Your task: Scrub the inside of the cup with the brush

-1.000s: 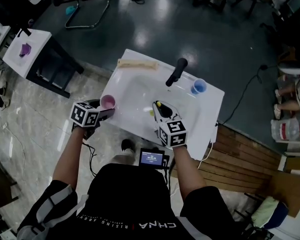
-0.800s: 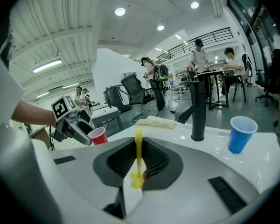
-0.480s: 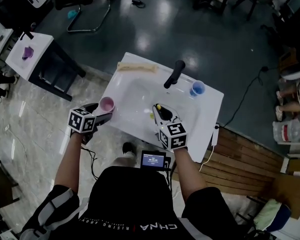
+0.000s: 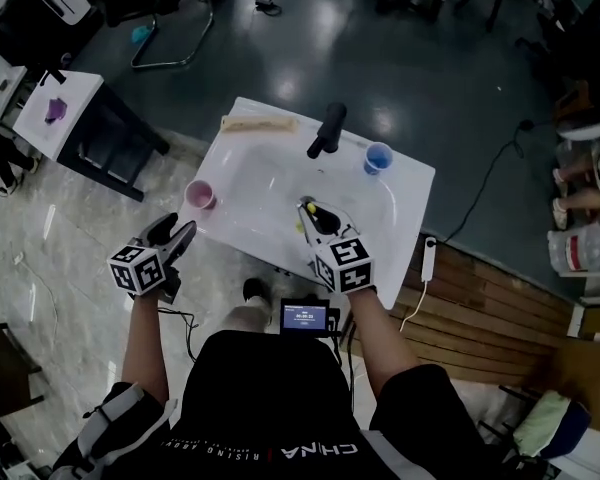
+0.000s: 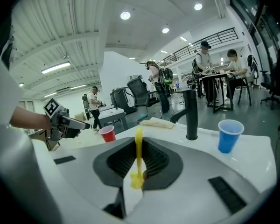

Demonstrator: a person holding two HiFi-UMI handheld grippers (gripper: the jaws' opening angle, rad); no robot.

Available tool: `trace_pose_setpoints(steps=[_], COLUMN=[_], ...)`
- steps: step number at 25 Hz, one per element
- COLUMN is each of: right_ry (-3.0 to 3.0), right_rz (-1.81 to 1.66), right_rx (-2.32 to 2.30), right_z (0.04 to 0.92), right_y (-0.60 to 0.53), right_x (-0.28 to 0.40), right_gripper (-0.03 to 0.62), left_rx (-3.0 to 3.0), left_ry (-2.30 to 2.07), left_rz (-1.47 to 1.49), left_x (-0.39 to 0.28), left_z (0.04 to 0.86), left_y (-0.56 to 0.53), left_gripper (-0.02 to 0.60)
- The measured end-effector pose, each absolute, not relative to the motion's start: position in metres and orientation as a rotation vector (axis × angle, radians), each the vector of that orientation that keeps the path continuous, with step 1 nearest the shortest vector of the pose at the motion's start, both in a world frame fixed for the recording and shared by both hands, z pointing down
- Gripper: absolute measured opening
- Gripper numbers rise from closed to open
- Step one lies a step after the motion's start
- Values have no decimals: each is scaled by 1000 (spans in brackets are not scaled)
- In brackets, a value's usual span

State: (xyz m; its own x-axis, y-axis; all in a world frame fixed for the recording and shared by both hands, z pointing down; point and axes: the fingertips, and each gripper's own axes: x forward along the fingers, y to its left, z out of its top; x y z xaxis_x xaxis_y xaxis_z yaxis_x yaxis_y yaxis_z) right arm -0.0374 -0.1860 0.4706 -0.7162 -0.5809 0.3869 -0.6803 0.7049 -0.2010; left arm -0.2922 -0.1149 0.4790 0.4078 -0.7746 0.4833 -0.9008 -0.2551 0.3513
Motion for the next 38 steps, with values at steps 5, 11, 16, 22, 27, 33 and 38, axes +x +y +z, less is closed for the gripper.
trace_pose_setpoints(steps=[5,11,16,22,27,33,38], right_ry=[-2620,-2593,-2593,-2569,-2554,-2547,-2536], right_rz=[473,390,363,361,351,343,328], right_rx=[1028,1109,1181,1232,1271,1326,1353], right_z=[467,449,432,421,417,416,413], right_y=[-165,-123,-91,-55,-25,-1,13], right_x=[-11,3,-9,-45,-63,-73,-77], right_gripper=[38,38,38,38,38,39,38], left_rx=[2209,2349,2487,2539,2557,2607,2635], left_ry=[-1299,-1103,-906,-826,-805,-753,-735], left_rz=[246,82,99,111,88,92,92], left_x=[-238,-177,-144,-166,-182,-187,-192], left_z=[478,464,452,446,450,453,452], left_y=[-85,-69,-43,-5,13,33,45], left_gripper=[106,5,5,5,4,5,5])
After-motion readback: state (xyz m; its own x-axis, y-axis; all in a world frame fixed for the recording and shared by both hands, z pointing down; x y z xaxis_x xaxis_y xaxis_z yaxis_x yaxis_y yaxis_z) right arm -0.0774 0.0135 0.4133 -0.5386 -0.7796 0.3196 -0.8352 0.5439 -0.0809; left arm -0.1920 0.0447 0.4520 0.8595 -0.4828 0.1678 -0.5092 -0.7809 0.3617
